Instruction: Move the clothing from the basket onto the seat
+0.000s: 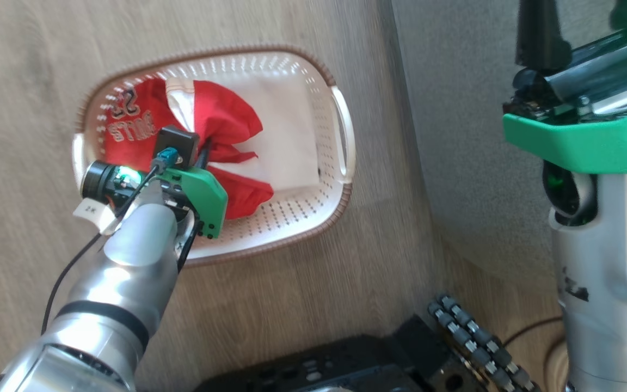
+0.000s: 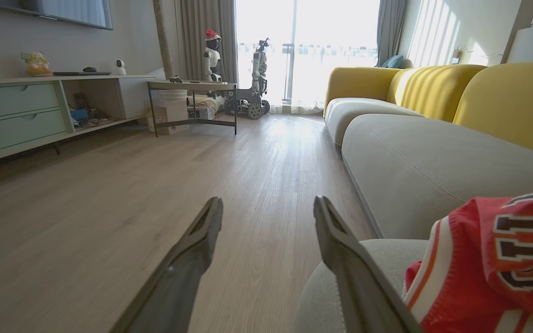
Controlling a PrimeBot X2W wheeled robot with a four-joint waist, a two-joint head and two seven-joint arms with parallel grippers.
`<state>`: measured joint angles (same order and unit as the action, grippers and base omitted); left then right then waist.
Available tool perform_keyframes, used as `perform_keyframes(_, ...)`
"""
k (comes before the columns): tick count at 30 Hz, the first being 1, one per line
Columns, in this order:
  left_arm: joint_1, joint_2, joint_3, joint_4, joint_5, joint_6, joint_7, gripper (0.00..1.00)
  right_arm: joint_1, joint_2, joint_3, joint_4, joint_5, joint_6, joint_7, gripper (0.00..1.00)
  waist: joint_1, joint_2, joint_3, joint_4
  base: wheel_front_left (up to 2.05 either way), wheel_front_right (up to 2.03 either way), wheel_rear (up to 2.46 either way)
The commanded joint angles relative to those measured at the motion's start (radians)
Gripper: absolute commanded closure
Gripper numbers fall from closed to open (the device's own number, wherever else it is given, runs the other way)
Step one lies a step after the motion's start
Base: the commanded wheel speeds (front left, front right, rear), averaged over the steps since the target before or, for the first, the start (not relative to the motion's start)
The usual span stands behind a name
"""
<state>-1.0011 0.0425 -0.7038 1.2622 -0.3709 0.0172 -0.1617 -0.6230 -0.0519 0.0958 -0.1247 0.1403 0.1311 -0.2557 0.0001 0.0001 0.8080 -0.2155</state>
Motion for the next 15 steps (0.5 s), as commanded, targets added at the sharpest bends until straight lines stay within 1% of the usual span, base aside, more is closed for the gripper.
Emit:
perform_keyframes(1,0.040,0.009,0.001,-0.025,-0.009,-0.004,-0.020,1.00,0.040,0.002,0.007,-0.011,-0.012,0.000,-0.006,0.00,-0.0001,-0.0001,-0.055,0.029,0.00,0.00,0.00)
perform_keyframes(6,0.074,0.008,-0.034,-0.104,-0.040,-0.027,-0.047,1.00,0.082,0.002,-0.001,0.080,-0.029,0.000,-0.006,0.00,-0.0001,-0.0001,-0.159,0.071,0.00,0.00,0.00)
perform_keyframes(7,0.080,0.008,-0.042,-0.121,-0.047,-0.029,-0.051,1.00,0.093,0.002,-0.003,0.100,-0.033,0.000,-0.006,0.00,-0.0001,-0.0001,-0.181,0.080,0.00,0.00,0.00)
perform_keyframes(8,0.080,0.008,-0.042,-0.121,-0.047,-0.029,-0.051,1.00,0.093,0.002,-0.003,0.100,-0.033,0.000,-0.006,0.00,-0.0001,-0.0001,-0.181,0.080,0.00,0.00,0.00)
perform_keyframes(15,0.124,0.008,-0.095,-0.227,-0.093,-0.031,-0.074,1.00,0.185,0.002,-0.016,0.215,-0.048,0.000,-0.006,0.00,-0.0001,-0.0001,-0.348,0.137,0.00,0.00,0.00)
